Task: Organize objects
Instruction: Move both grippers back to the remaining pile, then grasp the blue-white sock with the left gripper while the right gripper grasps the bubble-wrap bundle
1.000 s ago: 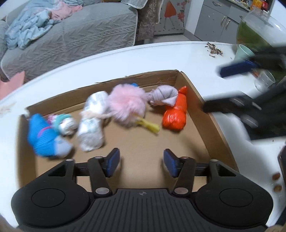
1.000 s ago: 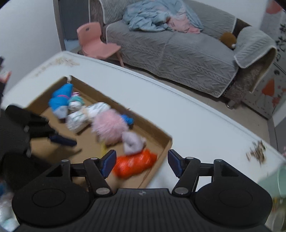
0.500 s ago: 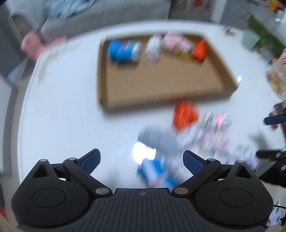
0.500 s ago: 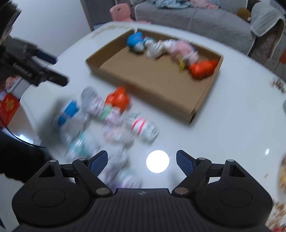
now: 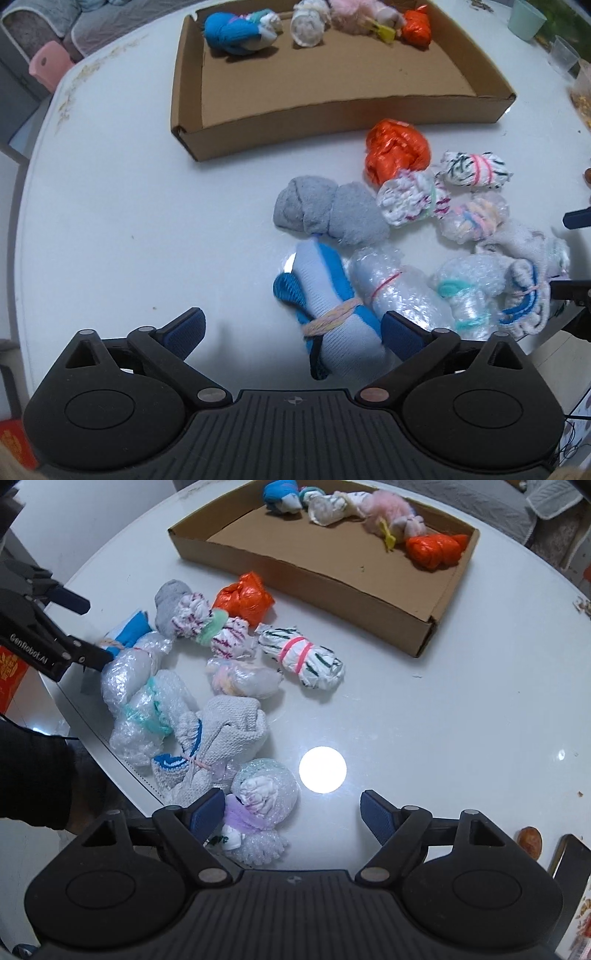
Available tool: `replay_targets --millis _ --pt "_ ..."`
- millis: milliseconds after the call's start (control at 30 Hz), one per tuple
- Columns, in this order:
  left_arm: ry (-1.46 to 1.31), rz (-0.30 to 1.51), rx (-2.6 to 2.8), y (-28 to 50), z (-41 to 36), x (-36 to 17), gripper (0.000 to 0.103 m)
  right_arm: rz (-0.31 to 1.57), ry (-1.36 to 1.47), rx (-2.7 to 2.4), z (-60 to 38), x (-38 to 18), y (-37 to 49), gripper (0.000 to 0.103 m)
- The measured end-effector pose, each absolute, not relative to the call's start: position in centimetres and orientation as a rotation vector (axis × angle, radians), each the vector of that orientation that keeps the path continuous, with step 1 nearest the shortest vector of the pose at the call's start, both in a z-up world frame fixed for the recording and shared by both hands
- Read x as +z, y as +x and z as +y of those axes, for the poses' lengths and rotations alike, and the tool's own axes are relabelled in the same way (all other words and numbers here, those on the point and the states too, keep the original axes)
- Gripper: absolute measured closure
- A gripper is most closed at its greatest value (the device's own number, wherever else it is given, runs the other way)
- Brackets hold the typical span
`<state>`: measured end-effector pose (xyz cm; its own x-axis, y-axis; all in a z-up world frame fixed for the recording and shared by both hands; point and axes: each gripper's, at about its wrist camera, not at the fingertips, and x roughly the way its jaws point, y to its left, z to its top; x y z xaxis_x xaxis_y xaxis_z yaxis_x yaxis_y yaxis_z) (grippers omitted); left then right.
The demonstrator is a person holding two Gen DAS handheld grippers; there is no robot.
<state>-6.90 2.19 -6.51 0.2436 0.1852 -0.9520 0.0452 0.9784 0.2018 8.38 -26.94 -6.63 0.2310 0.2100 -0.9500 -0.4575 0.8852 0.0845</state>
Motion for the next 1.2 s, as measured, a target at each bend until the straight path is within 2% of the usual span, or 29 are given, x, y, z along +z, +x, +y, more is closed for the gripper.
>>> replay_targets --millis 100,133,233,467,633,700,867,967,1033,1067,1100,1133,1200 --pt "0.177 1.340 0.120 -6.8 2.9 -7.2 0.000 1.264 -0.241 0.486 -26.3 -7.0 8.2 0.036" --pt "0.182 1.340 0.131 -6.8 3.0 -7.4 0.000 1.266 -0.251 0.491 -26.1 -7.2 8.1 0.043" --pt "0.204 1.356 0.167 -6.7 3.5 -8.2 0.004 1.269 -0.255 0.511 -25.7 -7.3 7.8 0.053" --pt "0.225 1.362 0.177 -6.7 3.7 -8.9 0.008 1.275 -0.238 0.521 -25.8 -7.4 7.8 0.056" --pt "0.236 1.329 0.169 -7.0 3.8 -9.0 0.007 1.275 -0.246 0.530 -25.6 -7.5 7.8 0.063" --pt "0.243 1.315 0.175 -7.3 3.9 -9.2 0.000 1.281 -0.246 0.529 -25.3 -7.5 7.8 0.063" --pt "0.079 1.347 0.157 -7.7 5.3 -9.5 0.000 1.289 -0.236 0.532 -25.3 -7.6 7.6 0.066" --pt "0.102 1.346 0.151 -8.0 5.1 -9.3 0.001 1.277 -0.238 0.525 -25.4 -7.4 7.4 0.068" --pt "0.113 1.335 0.124 -8.2 4.7 -8.9 0.008 1.268 -0.242 0.522 -25.5 -7.1 7.3 0.069" --pt "0.121 1.321 0.114 -8.4 4.5 -8.6 0.018 1.261 -0.247 0.511 -25.6 -7.0 7.2 0.069" --pt "0.128 1.300 0.106 -8.5 4.3 -8.1 0.039 1.258 -0.245 0.496 -25.8 -6.9 7.3 0.069" --pt "0.128 1.285 0.100 -8.5 4.1 -7.6 0.053 1.258 -0.233 0.483 -26.1 -6.7 7.4 0.070" --pt "0.143 1.284 0.129 -8.7 4.5 -7.4 0.053 1.250 -0.217 0.469 -26.6 -6.4 7.4 0.070"
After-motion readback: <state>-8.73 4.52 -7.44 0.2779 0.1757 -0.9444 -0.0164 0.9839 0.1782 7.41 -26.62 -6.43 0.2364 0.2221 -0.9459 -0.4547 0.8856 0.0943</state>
